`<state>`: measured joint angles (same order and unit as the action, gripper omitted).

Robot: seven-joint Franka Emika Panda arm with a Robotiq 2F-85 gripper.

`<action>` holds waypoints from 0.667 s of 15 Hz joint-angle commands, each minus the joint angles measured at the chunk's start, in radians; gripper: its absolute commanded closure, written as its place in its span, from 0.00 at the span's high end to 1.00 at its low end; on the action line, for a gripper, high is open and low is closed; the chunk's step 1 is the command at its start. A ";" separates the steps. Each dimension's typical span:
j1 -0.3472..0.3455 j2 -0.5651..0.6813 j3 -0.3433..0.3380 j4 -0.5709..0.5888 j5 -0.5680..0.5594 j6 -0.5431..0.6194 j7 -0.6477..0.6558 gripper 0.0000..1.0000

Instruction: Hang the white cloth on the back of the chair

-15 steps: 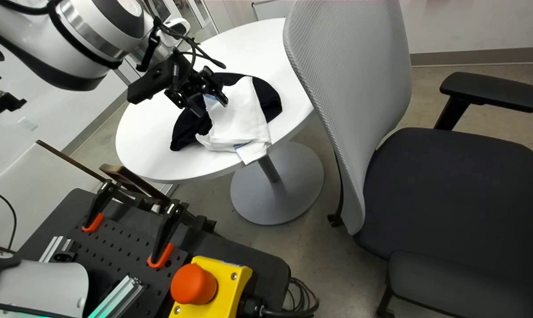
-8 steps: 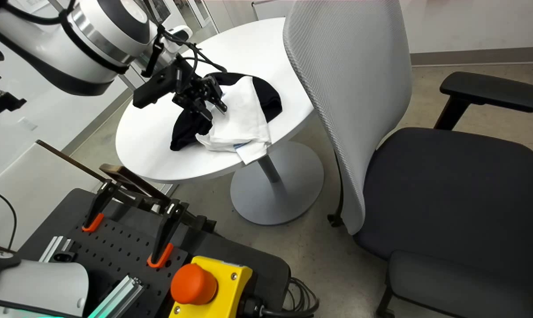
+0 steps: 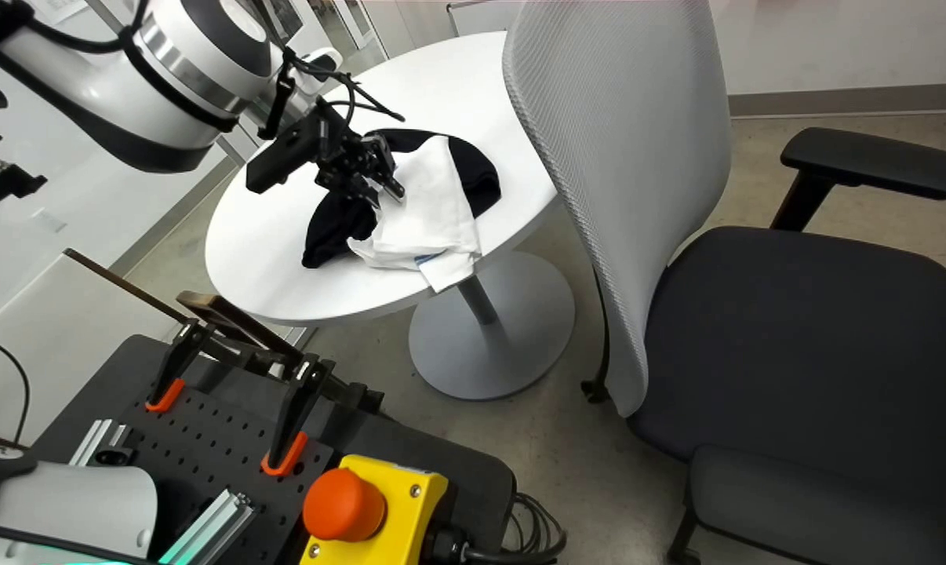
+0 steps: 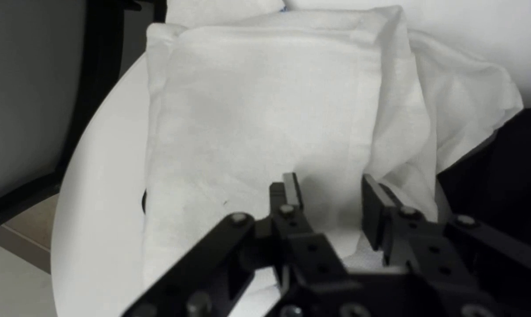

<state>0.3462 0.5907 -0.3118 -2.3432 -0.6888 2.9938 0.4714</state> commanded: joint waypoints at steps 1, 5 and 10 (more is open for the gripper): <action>0.029 0.030 -0.032 0.016 -0.015 0.033 0.027 0.08; -0.005 -0.023 -0.017 -0.029 -0.004 0.052 0.001 0.00; -0.069 -0.127 -0.005 -0.110 -0.011 0.122 -0.032 0.01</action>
<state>0.3198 0.5609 -0.3236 -2.3738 -0.6886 3.0669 0.4692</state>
